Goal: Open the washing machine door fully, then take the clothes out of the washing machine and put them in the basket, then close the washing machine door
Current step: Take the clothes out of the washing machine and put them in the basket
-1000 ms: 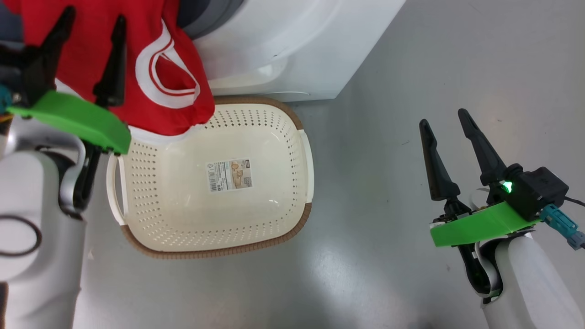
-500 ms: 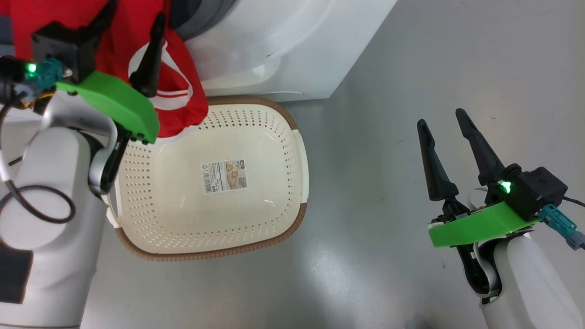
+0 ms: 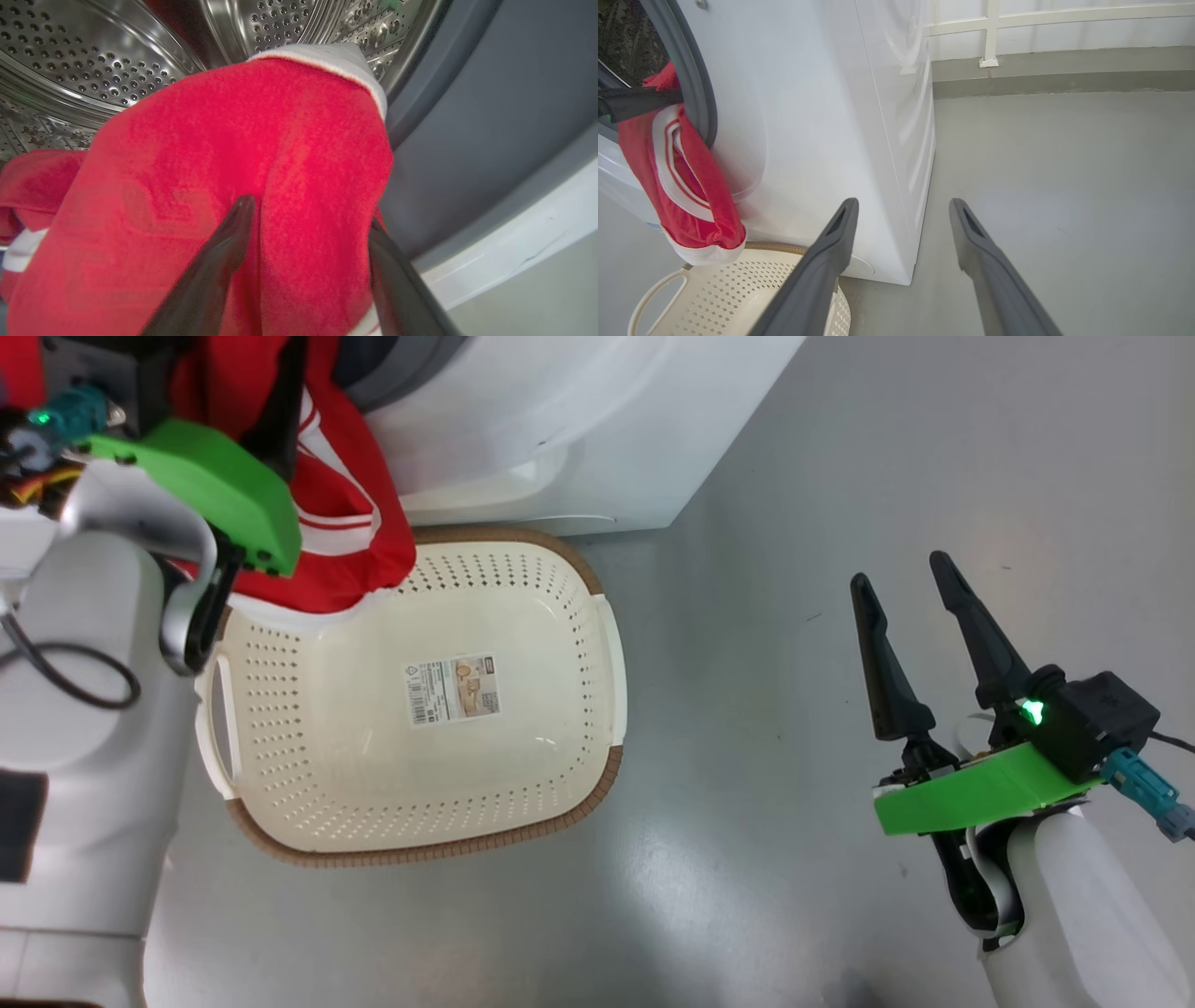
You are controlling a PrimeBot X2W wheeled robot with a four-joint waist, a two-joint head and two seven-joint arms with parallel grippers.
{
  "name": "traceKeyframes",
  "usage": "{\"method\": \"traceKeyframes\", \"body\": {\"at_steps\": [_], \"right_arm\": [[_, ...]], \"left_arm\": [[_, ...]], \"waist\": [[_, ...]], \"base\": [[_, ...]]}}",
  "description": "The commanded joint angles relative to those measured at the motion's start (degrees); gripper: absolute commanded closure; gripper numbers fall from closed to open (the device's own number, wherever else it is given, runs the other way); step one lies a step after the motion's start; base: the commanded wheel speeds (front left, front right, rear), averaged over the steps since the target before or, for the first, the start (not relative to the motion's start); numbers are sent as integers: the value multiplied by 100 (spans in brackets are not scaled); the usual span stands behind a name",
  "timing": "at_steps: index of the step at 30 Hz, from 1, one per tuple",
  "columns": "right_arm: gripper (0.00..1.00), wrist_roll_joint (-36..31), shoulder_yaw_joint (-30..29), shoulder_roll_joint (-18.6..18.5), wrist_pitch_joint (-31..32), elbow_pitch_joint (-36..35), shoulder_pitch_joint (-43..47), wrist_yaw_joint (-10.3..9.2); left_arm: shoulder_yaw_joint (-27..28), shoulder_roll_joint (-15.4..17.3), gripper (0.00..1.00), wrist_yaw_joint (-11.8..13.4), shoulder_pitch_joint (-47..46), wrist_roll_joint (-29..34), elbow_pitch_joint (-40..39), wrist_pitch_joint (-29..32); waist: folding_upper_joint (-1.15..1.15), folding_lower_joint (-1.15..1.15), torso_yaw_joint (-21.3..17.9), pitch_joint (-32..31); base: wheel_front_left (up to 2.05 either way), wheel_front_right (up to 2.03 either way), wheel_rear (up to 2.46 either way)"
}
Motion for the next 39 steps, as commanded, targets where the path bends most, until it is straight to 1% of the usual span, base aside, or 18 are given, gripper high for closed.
{"method": "traceKeyframes", "body": {"at_steps": [1, 4, 5, 6, 7, 9, 10, 18, 24, 28, 33, 34, 35, 36, 39], "right_arm": [[0, 19, 137, 20, -36, -142, 5, 36], [0, 28, 127, 20, -36, -145, -11, 36], [0, 30, 123, 20, -36, -145, -13, 36], [0, 32, 122, 20, -36, -146, -15, 36], [0, 32, 123, 20, -36, -145, -16, 36], [0, 33, 117, 20, -36, -147, -17, 36], [0, 34, 113, 20, -36, -150, -18, 36], [0, 13, 84, 20, -36, -153, -4, 36], [0, 3, 29, 20, -36, -140, 66, 36], [0, -6, 7, 20, -36, -131, 144, 36], [0, -22, -10, 20, -36, -121, 241, 36], [0, -22, -10, 20, -36, -121, 241, 36], [0, -30, -11, 20, -36, -118, 277, 36], [0, -30, -11, 20, -36, -118, 277, 36], [0, -40, -15, 20, -36, -104, 328, 36]], "left_arm": [[97, 247, 0, 30, -192, 46, 20, -69], [43, 231, 0, 26, -390, 66, 312, -143], [25, 224, 16, 23, -446, 67, 413, -169], [5, 220, 50, 21, -497, 70, 514, -192], [-15, 214, 58, 18, -547, 70, 604, -230], [-52, 197, 89, 10, -638, 60, 767, -320], [-70, 188, 100, 7, -675, 53, 848, -359], [-98, 124, 100, -12, -789, -95, 1331, -836], [62, 42, 100, -12, -503, -315, 1261, -1184], [226, -26, 100, 34, -107, -420, 884, -1243], [455, -112, 100, 114, 623, -418, -9, -1249], [455, -112, 100, 114, 623, -418, -9, -1249], [494, -147, 100, 131, 907, -385, -293, -1249], [494, -147, 100, 131, 907, -385, -293, -1249], [561, -215, 100, 144, 1303, -385, -662, -1250]], "waist": [[0, 0, -7, 12], [0, 0, -16, 28], [0, 0, -16, 31], [0, 0, -17, 34], [0, 0, -17, 36], [0, 0, -12, 37], [0, 0, -9, 36], [0, 0, 48, -9], [0, 0, 126, -127], [0, 0, 182, -237], [0, 0, 249, -372], [0, 0, 249, -372], [0, 0, 270, -420], [0, 0, 270, -420], [0, 0, 296, -494]], "base": [[0, 0, 0], [0, 0, 0], [0, 0, 0], [0, 0, 0], [0, 0, 0], [0, 0, 0], [0, 0, 0], [0, 0, 0], [0, 0, 0], [0, 0, 0], [0, 0, 0], [0, 0, 0], [0, 0, 0], [0, 0, 0], [0, 0, 0]]}}
